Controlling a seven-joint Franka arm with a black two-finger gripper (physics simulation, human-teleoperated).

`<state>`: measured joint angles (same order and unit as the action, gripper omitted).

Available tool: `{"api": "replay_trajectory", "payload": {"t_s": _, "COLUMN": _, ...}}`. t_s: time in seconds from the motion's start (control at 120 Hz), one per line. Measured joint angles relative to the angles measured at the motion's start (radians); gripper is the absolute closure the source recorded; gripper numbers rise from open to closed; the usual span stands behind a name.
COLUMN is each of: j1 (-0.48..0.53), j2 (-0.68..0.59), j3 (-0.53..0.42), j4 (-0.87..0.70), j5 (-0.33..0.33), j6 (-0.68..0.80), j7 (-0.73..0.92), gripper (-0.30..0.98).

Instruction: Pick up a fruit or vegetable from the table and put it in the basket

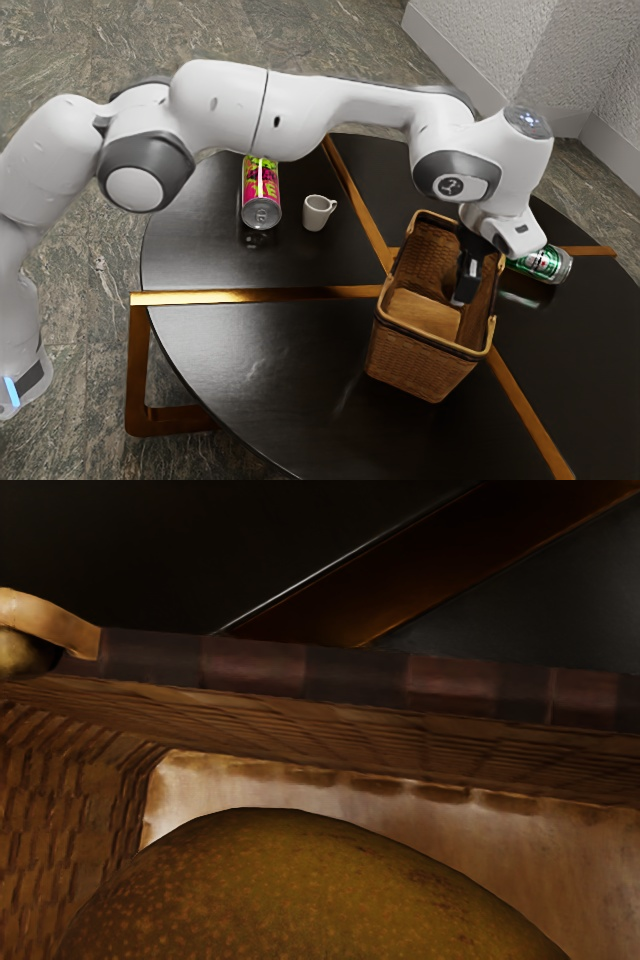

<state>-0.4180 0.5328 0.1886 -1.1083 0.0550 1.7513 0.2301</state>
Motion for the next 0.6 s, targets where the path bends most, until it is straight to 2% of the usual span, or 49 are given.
{"api": "replay_trajectory", "payload": {"t_s": 0.4, "j1": 0.007, "j2": 0.026, "j3": 0.000, "j4": -0.010, "j5": -0.001, "j6": 0.066, "j7": -0.001, "gripper": 0.17}}
{"api": "replay_trajectory", "payload": {"t_s": 0.6, "j1": 0.008, "j2": 0.025, "j3": 0.000, "j4": -0.013, "j5": -0.003, "j6": 0.072, "j7": 0.000, "gripper": 0.07}}
